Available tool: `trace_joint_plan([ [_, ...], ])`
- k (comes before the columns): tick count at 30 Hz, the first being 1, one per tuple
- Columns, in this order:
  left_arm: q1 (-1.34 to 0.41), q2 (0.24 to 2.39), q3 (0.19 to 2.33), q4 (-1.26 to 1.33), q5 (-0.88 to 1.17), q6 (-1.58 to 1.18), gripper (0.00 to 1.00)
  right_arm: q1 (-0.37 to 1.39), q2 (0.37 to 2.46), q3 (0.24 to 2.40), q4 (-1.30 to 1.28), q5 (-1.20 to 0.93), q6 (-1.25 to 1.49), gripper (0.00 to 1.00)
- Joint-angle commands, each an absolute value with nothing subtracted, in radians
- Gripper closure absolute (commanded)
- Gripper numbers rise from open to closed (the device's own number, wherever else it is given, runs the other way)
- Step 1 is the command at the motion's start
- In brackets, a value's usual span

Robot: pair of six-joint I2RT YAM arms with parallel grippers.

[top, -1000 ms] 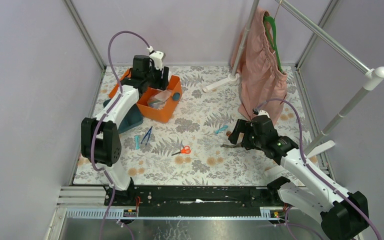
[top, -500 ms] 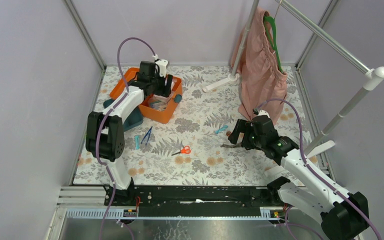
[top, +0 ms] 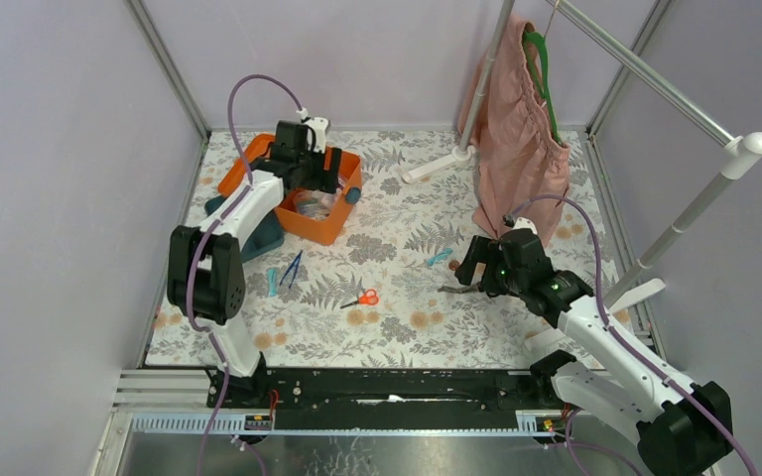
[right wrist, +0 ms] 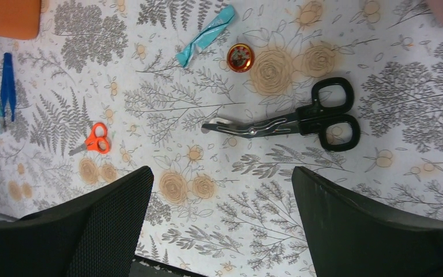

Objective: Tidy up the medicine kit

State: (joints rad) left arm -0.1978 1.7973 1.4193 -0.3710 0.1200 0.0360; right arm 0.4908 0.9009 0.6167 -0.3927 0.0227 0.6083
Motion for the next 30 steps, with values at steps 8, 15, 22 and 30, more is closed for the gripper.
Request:
trace_joint_plan([
  [8, -0.201, 1.431, 1.393, -0.416, 0.019, -0.271, 0.02, 0.488, 0.936, 0.789, -0.552, 0.334, 0.551, 0.0],
  [15, -0.199, 1.196, 1.196, -0.51, -0.067, -0.331, 0.01, 0.488, 1.013, 0.832, -0.603, 0.387, 0.617, 0.0],
  [22, -0.199, 1.002, 1.003, -0.512, -0.118, -0.38, 0.01, 0.488, 0.99, 0.77, -0.594, 0.401, 0.788, 0.0],
  [30, -0.199, 0.965, 0.936, -0.535, -0.197, -0.379, 0.01, 0.487, 0.923, 0.615, -0.551, 0.366, 1.214, 0.0],
])
